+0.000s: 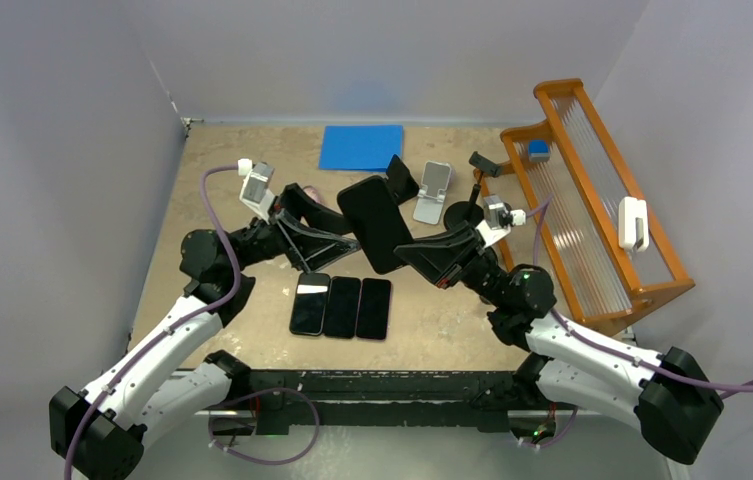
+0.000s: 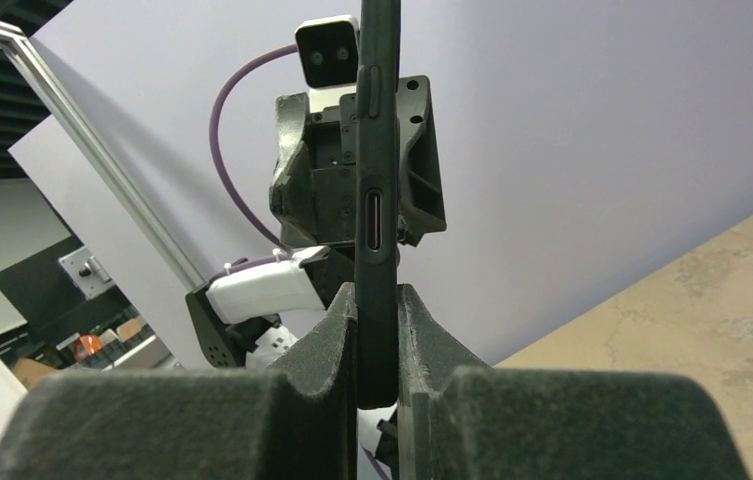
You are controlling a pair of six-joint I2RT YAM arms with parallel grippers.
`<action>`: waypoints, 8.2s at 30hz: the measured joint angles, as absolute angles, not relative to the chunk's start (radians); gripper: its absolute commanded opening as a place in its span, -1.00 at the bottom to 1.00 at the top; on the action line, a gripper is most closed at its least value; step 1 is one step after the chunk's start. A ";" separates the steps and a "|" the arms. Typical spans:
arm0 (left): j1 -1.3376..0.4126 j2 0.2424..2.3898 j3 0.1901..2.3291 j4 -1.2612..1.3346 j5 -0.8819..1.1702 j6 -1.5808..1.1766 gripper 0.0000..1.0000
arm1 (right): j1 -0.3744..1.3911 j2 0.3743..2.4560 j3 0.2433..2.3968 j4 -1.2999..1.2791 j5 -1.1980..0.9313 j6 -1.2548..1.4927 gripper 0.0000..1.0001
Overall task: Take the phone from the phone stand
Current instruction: Place the phone at the center of the board.
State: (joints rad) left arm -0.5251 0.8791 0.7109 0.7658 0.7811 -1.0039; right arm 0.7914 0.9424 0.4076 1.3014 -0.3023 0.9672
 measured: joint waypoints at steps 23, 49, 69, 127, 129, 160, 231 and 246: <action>-0.525 0.908 0.727 0.712 0.750 -1.003 -0.57 | 0.846 0.957 0.423 1.260 -0.252 0.921 -1.00; -0.526 0.903 0.727 0.591 0.702 -0.972 -1.00 | 0.863 0.921 0.493 1.104 -0.239 0.828 0.20; -0.526 0.829 0.727 0.476 0.927 -0.879 -1.00 | 0.864 0.718 0.732 0.430 -0.332 0.488 0.42; -0.528 0.751 0.784 0.080 0.639 -0.568 0.37 | 0.868 0.813 0.711 0.335 -0.392 0.570 -1.00; -0.528 0.715 0.786 0.024 0.529 -0.525 0.37 | 0.868 0.797 0.712 0.289 -0.344 0.565 -1.00; -0.528 0.753 0.706 -0.124 0.093 -0.321 0.31 | 0.679 1.043 0.606 0.012 -0.045 0.658 -1.00; -0.528 0.717 0.706 -0.139 0.144 -0.321 0.29 | 0.507 1.316 0.413 0.342 -0.359 0.858 -1.00; -0.528 0.728 0.706 -0.140 0.145 -0.321 0.29 | 0.503 1.346 0.359 0.469 -0.382 0.895 -0.67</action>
State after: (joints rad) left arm -0.5282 0.7284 0.7063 -0.1398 0.1452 -0.3206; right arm 0.5026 1.3460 0.3592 0.4686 -0.3824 0.8951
